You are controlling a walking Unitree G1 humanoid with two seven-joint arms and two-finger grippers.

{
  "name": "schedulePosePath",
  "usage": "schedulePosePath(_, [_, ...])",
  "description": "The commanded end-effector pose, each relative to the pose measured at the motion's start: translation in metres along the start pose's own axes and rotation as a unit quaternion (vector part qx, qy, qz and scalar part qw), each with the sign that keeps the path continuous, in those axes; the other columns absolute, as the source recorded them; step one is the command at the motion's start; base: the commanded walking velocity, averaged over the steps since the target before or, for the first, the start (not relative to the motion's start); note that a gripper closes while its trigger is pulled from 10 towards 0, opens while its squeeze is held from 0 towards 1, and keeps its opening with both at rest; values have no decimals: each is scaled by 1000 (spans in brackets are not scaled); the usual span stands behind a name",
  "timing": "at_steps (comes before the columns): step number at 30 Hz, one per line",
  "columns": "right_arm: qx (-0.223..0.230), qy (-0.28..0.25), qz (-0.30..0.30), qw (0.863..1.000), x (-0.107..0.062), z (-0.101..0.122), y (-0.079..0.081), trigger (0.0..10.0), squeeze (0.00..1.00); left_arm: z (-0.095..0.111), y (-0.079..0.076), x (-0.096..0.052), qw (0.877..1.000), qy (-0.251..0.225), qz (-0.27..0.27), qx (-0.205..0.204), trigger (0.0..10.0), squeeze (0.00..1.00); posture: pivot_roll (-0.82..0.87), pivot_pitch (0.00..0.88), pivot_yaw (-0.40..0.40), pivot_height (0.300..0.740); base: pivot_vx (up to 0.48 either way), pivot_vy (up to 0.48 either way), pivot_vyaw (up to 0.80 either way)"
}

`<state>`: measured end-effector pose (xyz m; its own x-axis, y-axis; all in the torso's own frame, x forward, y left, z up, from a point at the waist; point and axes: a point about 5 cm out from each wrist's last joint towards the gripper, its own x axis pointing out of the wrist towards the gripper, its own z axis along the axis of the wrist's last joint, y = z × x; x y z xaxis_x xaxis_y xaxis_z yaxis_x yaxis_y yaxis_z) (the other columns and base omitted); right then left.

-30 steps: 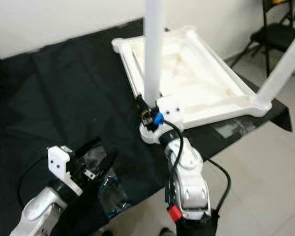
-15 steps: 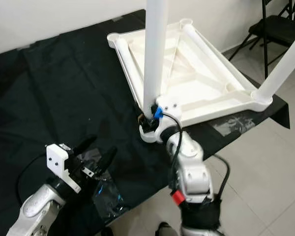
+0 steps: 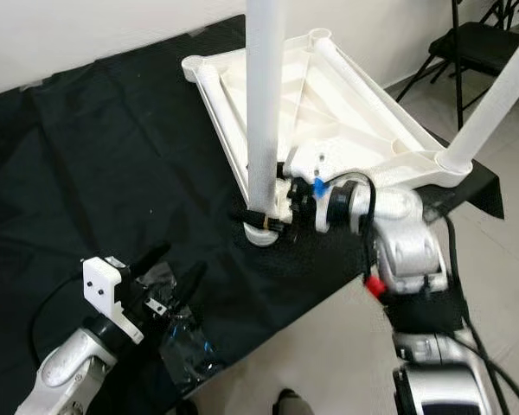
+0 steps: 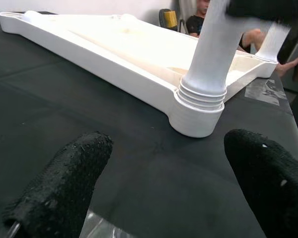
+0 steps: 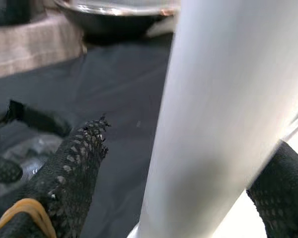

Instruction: Building children table

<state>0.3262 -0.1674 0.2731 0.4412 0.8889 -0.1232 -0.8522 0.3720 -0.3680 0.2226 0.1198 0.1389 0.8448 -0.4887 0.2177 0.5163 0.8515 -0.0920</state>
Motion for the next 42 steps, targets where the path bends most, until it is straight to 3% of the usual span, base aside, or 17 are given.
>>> schedulePosePath(1, [5, 4, 25, 1000, -2, -6, 0, 10000, 0, -2, 0, -4, 1000, 9, 4, -3, 10000, 0, 48, 218, 44, 740, 0, 0, 0])
schedulePosePath(8, [0, 8, 48, 999, -10, -4, -9, 10000, 0, -1, 0, -5, 1000, 10, 6, -3, 10000, 0, 56, 225, 47, 740, 0, 0, 0])
schedulePosePath(9, [1, 9, 50, 999, -11, -4, -10, 6784, 0, -1, 0, -5, 1000, 10, 6, -3, 10000, 0, 54, 227, 47, 740, 0, 0, 0])
schedulePosePath(10, [1, 9, 50, 999, -11, -4, -10, 6784, 0, -1, 0, -5, 1000, 10, 6, -3, 10000, 0, 54, 227, 47, 740, 0, 0, 0])
schedulePosePath(11, [3, 7, 59, 998, -13, -4, -10, 0, 0, -1, 0, -5, 1000, 10, 5, -4, 10000, 0, 53, 228, 48, 740, 0, 0, 0])
schedulePosePath(23, [26, 11, 79, 997, -19, -18, 1, 0, 0, -1, 0, -4, 1000, 8, 6, -6, 10000, 0, 42, 225, 44, 740, 0, 0, 0])
schedulePosePath(27, [83, 5, 24, 996, 7, -44, 30, 0, 0, -1, 1, -4, 1000, 7, 7, -7, 10000, 0, 24, 231, 38, 740, 0, 0, 0])
schedulePosePath(28, [83, 5, 24, 996, 7, -44, 30, 0, 0, -1, 1, -4, 1000, 7, 7, -7, 10000, 0, 24, 231, 38, 740, 0, 0, 0])
schedulePosePath(29, [124, 36, -101, 987, 33, -66, 44, 0, 0, 0, 1, -4, 1000, 7, 6, -7, 10000, 0, 21, 232, 32, 740, 0, 0, 0])
schedulePosePath(30, [124, 36, -101, 987, 33, -66, 44, 0, 0, 0, 1, -4, 1000, 7, 6, -7, 10000, 0, 21, 232, 32, 740, 0, 0, 0])
schedulePosePath(31, [140, 57, -175, 973, 43, -76, 53, 0, 0, 0, 1, -4, 1000, 7, 6, -7, 10000, 0, 23, 233, 32, 740, 0, 0, 0])
schedulePosePath(32, [140, 57, -175, 973, 43, -76, 53, 0, 0, 0, 1, -4, 1000, 7, 6, -7, 10000, 0, 23, 233, 32, 740, 0, 0, 0])
schedulePosePath(33, [181, 65, -257, 947, 51, -87, 81, 0, 0, 0, 1, -4, 1000, 7, 7, -6, 10000, 0, 26, 234, 35, 740, 0, 0, 0])
schedulePosePath(35, [254, 57, -320, 911, 62, -86, 116, 0, 0, 0, 2, -4, 1000, 7, 7, -5, 10000, 0, 25, 237, 41, 740, 0, 0, 0])
schedulePosePath(38, [259, 47, -321, 910, 69, -77, 120, 0, 0, 0, 2, -3, 1000, 7, 6, -6, 10000, 0, 9, 234, 42, 740, 0, 0, 0])
schedulePosePath(42, [233, 42, -312, 920, 72, -70, 110, 0, 0, -1, -1, 0, 1000, 5, 3, -9, 10000, 0, 11, 231, 21, 740, 0, 0, 0])
